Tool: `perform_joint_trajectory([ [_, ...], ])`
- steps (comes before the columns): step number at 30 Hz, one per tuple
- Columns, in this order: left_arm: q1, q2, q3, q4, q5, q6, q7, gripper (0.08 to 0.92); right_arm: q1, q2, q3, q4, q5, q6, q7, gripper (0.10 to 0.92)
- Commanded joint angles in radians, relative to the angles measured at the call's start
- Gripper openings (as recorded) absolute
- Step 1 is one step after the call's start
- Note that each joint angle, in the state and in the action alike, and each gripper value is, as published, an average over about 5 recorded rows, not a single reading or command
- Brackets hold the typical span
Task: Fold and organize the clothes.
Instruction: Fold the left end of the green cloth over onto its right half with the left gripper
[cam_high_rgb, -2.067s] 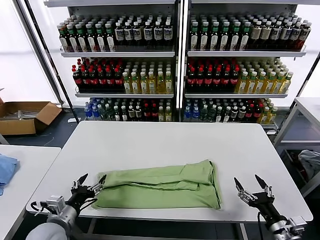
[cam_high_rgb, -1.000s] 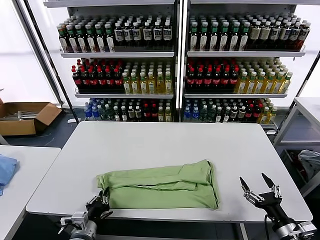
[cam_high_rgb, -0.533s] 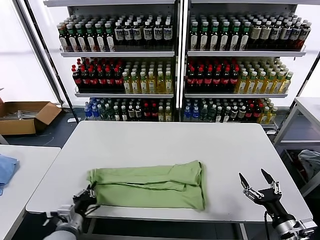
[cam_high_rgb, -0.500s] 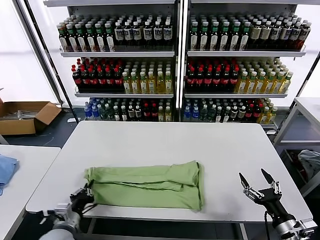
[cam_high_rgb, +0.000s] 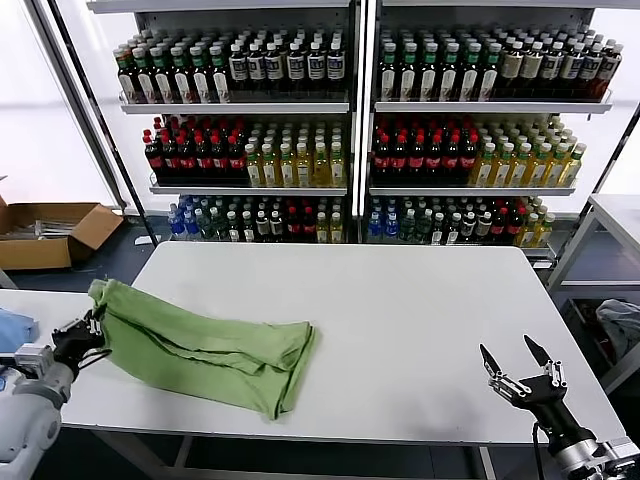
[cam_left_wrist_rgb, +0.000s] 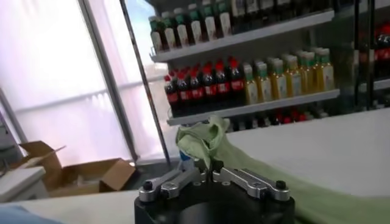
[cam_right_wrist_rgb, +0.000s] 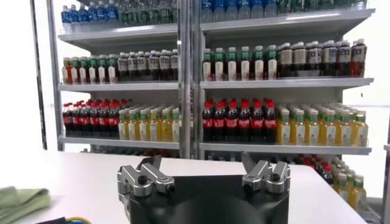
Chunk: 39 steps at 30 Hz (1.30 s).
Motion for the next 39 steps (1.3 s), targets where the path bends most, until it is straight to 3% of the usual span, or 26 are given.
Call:
perform_joint_trajectory([
  [1,-0.017,-0.033,0.050,-0.302,-0.055,0.050,-0.032,0.105,-0.009,0.004,0.009,0.013,-0.002,-0.005,0.001,0.823],
  [10,-0.007,-0.166,0.250,-0.399,-0.054,0.065,-0.079,0.105,-0.027,0.027,0.021,0.023,-0.017,-0.009,0.000,0.823],
  [29,-0.037,-0.467,0.529,-0.175,0.002,0.025,-0.125,0.111,-0.039,0.063,0.001,-0.010,-0.044,0.004,-0.011,0.823],
  [35,-0.012,-0.489,0.569,-0.176,0.036,0.049,-0.118,0.133,-0.022,0.059,-0.008,-0.020,-0.045,0.003,-0.010,0.823],
  [39,0.006,-0.501,0.583,-0.195,0.039,0.053,-0.128,0.193,-0.009,0.059,-0.018,-0.020,-0.045,0.000,-0.008,0.823],
])
